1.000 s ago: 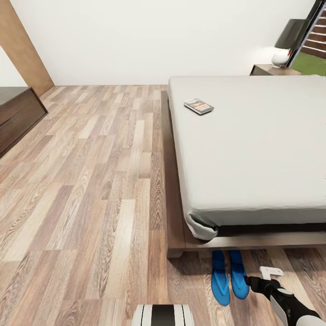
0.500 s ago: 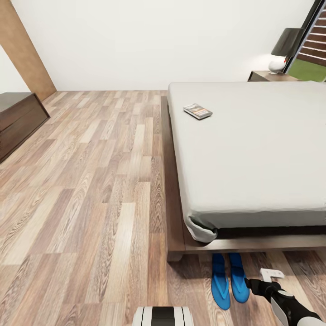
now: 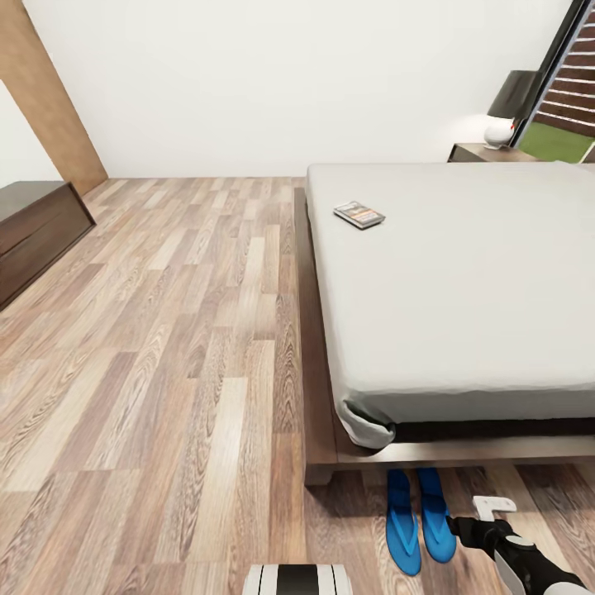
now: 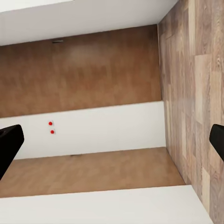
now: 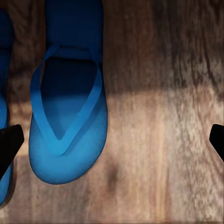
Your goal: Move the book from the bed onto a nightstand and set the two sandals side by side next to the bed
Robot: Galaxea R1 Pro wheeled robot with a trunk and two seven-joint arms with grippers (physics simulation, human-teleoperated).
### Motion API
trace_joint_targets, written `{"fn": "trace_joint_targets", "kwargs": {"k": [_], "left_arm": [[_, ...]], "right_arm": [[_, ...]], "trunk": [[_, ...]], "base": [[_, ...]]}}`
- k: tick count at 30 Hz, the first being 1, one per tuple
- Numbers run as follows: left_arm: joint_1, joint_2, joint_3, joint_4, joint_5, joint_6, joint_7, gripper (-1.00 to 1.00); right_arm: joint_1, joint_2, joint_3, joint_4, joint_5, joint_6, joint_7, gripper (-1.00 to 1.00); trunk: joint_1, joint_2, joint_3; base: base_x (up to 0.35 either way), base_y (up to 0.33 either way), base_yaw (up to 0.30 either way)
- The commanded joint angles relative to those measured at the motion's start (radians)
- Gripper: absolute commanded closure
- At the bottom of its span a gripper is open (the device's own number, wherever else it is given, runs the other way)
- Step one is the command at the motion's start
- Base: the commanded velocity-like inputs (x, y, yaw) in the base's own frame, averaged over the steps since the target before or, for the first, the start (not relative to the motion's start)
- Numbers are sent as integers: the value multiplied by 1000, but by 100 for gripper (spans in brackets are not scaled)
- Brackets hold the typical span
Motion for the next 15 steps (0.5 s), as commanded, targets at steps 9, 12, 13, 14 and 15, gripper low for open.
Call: {"fn": "trace_joint_targets", "kwargs": {"k": [9,12,13,14,15], "left_arm": [[0,0,-12,-1,2,9,3,-100],[0,0,-12,-1,2,9,3,-100],[0,0,-12,-1,2,9,3,-100],[0,0,-12,-1,2,9,3,-100],[0,0,-12,-1,2,9,3,-100]], "right_arm": [[6,-1,-9,16,21,-5,5,-100],[11,-2,-9,17,22,-5,5,-100],[11,-2,-9,17,22,-5,5,-100],[14,-2,-9,18,22,-5,5,-100],[14,-2,-9,18,22,-5,5,-100]], "trunk": [[-1,0,7],[-2,1,19],[-3,1,23],[-3,1,26],[-4,2,30]], "base": [[0,0,0],[0,0,0],[0,0,0],[0,0,0],[0,0,0]]}}
